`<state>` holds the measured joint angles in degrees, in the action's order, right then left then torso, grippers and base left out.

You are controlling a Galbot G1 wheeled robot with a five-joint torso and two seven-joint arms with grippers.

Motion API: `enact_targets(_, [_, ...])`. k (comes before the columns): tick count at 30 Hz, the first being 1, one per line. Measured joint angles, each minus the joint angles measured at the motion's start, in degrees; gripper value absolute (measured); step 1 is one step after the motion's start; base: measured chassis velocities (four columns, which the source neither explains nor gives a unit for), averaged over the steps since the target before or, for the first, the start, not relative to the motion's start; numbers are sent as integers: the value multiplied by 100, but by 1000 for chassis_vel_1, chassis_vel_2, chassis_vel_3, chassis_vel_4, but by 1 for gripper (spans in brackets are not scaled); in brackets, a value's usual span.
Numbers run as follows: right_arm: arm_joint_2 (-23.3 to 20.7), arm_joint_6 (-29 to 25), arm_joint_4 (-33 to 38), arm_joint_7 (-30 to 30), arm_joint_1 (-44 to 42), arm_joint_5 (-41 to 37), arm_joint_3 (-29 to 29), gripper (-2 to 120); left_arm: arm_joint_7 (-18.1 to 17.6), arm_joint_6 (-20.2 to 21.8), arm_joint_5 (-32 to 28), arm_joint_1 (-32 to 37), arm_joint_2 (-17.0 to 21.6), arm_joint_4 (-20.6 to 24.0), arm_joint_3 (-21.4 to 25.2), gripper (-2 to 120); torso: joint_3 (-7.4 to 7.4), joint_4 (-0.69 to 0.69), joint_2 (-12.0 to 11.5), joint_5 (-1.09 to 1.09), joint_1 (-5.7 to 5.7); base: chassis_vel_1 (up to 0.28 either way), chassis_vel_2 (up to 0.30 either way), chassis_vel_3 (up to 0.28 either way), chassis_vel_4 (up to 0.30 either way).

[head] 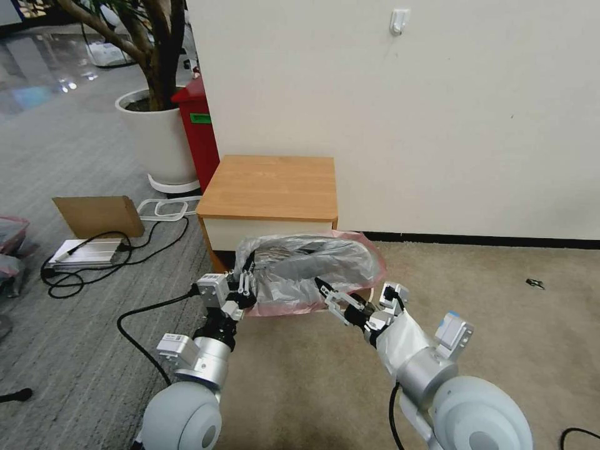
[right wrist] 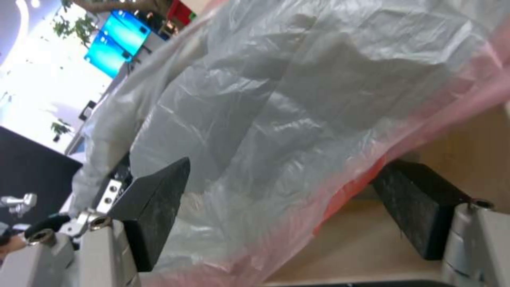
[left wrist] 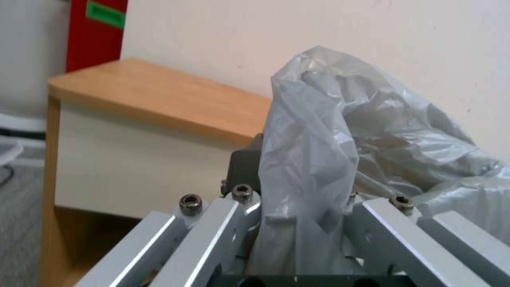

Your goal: Pick up the garbage bag from the table and place it over the trash can.

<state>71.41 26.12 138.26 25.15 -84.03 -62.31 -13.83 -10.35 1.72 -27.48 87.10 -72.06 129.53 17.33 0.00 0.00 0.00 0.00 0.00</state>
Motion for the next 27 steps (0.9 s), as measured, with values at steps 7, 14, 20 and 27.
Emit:
enact_targets(7, [85, -123, -51, -130, -7, 73, 15, 59, -176, 211, -536, -21, -65, -31, -17, 11, 0, 0, 0, 0, 0, 0, 0, 0, 0])
enact_targets(14, [142, -170, -148, -154, 55, 83, 61, 32, -210, 286, -795, -55, -113, -54, -72, 11, 0, 0, 0, 0, 0, 0, 0, 0, 0])
enact_targets(20, [174, -200, -155, -157, 58, 76, 87, 14, -215, 320, -906, -71, -106, -55, -32, 11, 0, 0, 0, 0, 0, 0, 0, 0, 0])
enact_targets(27, [175, -251, -108, -241, -4, 66, 94, 0, -325, 433, -1197, -94, -114, -88, -12, 11, 0, 0, 0, 0, 0, 0, 0, 0, 0])
